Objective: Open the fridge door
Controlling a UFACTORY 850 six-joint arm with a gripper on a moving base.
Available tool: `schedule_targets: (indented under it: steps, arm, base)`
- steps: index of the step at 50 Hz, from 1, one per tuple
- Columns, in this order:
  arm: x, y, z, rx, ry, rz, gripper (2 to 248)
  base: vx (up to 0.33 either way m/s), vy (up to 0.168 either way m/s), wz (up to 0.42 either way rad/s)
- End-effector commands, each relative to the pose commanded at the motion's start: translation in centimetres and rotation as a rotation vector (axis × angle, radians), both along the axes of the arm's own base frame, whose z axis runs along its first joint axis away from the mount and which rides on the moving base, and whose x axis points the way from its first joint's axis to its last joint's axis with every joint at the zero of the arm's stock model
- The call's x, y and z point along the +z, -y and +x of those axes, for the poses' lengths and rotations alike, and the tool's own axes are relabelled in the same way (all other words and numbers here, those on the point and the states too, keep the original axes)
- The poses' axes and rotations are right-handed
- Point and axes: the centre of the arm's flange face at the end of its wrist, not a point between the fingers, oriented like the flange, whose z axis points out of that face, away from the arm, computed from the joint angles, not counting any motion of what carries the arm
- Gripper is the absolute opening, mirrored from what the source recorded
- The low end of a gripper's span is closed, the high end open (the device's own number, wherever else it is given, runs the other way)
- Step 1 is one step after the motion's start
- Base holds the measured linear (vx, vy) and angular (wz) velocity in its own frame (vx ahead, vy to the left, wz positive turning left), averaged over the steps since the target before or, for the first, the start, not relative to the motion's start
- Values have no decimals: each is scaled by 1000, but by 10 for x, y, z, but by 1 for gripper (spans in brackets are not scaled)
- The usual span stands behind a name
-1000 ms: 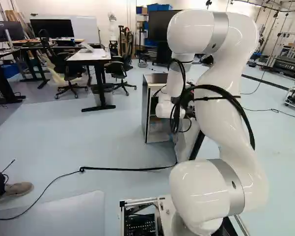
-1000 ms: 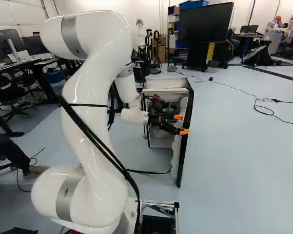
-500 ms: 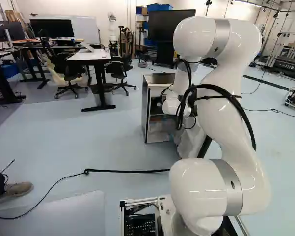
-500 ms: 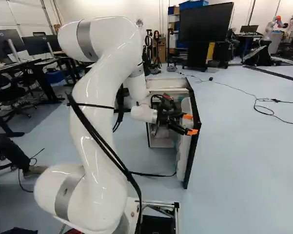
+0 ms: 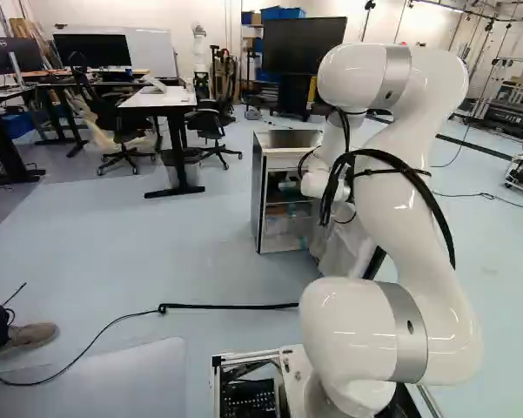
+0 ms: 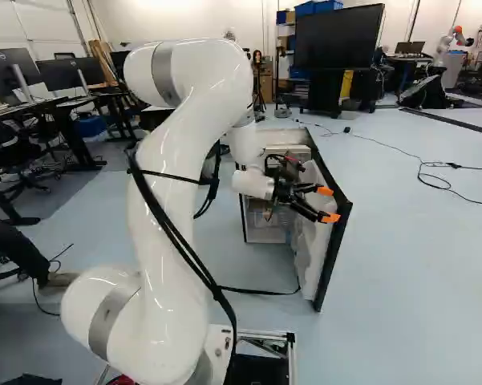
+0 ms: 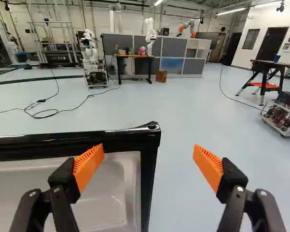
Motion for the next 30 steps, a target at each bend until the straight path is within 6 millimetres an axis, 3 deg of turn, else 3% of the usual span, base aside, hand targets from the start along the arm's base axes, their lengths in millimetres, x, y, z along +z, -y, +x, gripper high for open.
schedule_targets:
  steps: [30]
  arm:
    - [-1,67,20,-106,66,-22,247]
  base:
    - [0,0,0]
